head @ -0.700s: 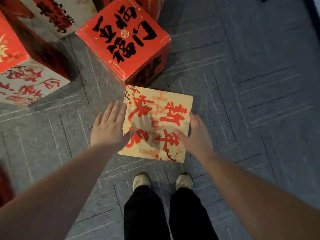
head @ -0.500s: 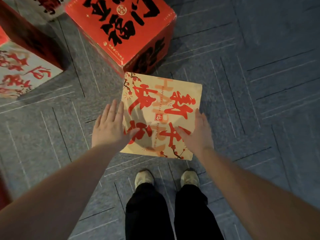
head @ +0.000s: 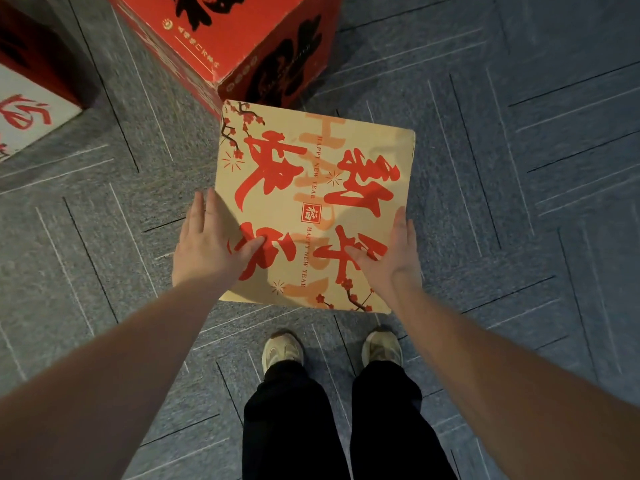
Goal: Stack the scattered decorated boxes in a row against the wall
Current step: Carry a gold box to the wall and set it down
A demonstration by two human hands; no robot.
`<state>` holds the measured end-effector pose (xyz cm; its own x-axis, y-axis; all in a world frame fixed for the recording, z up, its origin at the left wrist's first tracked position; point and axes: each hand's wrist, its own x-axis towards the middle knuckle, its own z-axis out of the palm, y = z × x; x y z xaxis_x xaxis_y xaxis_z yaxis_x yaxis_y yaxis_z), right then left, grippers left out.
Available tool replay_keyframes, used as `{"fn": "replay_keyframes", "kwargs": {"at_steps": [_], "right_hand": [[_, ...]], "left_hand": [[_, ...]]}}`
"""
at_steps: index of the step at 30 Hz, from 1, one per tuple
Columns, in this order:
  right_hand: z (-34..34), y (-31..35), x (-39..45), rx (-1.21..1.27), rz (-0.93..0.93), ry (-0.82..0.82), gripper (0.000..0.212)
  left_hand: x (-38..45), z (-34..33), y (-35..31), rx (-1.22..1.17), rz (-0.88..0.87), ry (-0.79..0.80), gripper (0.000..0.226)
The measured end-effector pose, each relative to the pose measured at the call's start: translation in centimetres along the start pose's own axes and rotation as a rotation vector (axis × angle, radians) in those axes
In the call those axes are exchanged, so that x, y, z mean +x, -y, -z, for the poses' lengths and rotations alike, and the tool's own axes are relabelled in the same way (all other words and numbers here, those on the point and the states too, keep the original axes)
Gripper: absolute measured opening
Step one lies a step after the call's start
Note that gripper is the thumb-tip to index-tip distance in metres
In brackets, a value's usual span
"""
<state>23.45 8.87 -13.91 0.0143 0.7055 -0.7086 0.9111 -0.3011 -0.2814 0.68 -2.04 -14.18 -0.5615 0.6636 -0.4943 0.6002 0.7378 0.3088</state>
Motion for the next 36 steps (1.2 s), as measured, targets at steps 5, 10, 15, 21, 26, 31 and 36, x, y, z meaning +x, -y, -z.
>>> {"fn": "replay_keyframes", "kwargs": {"at_steps": [5,10,15,21,26,31,36], "right_hand": [[-0.6,-0.4,0.4,0.080,0.006,-0.019,0.111],[-0.6,-0.6,0.1,0.090,0.033,-0.036,0.107],[0.6,-0.8,-0.9,0.104,0.049,-0.045,0.098],[5.0,-0.8,-3.8,0.067,0.067,-0.061,0.088],[12.0,0.8,-7.5,0.054,0.123,-0.128,0.088],[20.3,4.4,-12.2,0.009,0.194,-0.223,0.088],[29.5,9.5,-18.5,0.024,0.294,-0.325,0.085]], "left_hand": [[-0.3,-0.6,-0.6,-0.107,0.008,0.017,0.109],[-0.6,-0.8,-1.2,-0.110,0.029,0.024,0.108],[-1.7,-0.5,-1.9,-0.078,0.046,0.041,0.109],[-3.8,2.4,-4.5,-0.084,0.023,0.073,0.106],[-6.0,7.8,-9.3,-0.127,-0.030,0.048,0.100],[-8.5,15.5,-14.1,-0.174,-0.116,-0.039,0.096],[-11.6,25.8,-19.0,-0.225,-0.184,-0.135,0.103]]}}
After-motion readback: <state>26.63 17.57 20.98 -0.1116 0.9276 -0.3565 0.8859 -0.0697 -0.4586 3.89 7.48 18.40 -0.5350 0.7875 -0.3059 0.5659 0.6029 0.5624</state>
